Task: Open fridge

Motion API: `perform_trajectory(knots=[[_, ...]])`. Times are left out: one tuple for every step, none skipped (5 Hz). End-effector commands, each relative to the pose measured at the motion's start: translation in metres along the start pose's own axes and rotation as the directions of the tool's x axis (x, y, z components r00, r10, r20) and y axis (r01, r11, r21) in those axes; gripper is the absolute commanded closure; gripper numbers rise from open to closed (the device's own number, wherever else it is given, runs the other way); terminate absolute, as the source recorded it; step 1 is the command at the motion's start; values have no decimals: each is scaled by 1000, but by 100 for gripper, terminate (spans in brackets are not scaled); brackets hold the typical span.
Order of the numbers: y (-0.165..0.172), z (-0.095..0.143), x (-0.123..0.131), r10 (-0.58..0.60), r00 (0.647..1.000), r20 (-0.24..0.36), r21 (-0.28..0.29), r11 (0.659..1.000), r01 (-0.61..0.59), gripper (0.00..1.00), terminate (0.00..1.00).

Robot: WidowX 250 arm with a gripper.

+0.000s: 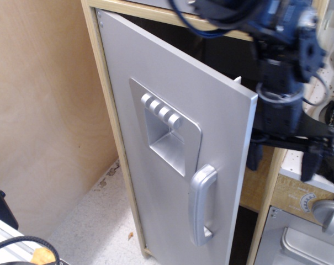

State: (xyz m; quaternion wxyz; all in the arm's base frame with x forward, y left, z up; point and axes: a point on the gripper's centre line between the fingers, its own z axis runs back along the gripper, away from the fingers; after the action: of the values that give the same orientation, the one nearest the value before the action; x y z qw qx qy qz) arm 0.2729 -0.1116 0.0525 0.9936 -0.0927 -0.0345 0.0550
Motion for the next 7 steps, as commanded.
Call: perform_trajectory(knots=[[19, 16, -6, 31, 999, 40, -12, 999, -30, 0, 0], [37, 20, -7, 65, 996, 64, 14, 998, -66, 0, 0], [52, 35, -18, 124, 990, 66, 47, 991, -128, 0, 0], [62, 41, -33, 162, 983, 83, 64, 984, -168, 0, 0], [73, 47, -46, 189, 978, 83, 72, 978, -195, 0, 0], [96, 56, -57, 197, 977, 83, 78, 976, -203, 0, 0], [115, 62, -66, 199, 975, 102, 106, 972, -209, 0, 0]])
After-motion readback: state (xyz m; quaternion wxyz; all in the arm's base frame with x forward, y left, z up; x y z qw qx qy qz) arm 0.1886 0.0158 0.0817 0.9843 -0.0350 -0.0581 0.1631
